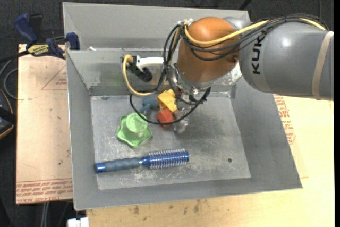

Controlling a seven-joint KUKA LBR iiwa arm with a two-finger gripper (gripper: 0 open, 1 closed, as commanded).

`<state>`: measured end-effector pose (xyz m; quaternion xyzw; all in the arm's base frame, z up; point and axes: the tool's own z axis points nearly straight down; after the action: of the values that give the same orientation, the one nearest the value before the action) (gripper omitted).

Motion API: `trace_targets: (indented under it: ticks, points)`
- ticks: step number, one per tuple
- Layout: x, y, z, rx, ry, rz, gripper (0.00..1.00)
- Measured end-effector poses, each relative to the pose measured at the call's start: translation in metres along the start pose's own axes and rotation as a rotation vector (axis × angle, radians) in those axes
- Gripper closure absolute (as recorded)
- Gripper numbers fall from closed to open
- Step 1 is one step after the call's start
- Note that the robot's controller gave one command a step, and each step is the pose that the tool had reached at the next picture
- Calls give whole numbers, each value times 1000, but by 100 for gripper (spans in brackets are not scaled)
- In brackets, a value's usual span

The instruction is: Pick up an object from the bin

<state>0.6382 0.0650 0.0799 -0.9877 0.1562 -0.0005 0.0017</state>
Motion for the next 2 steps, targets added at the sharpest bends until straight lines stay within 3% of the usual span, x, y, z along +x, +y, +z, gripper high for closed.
trace_targets:
  ticks: [1,2]
  points:
    - [-2,-1,1,2,1,-108,0]
    - [12,-32,4,-13,0,-107,0]
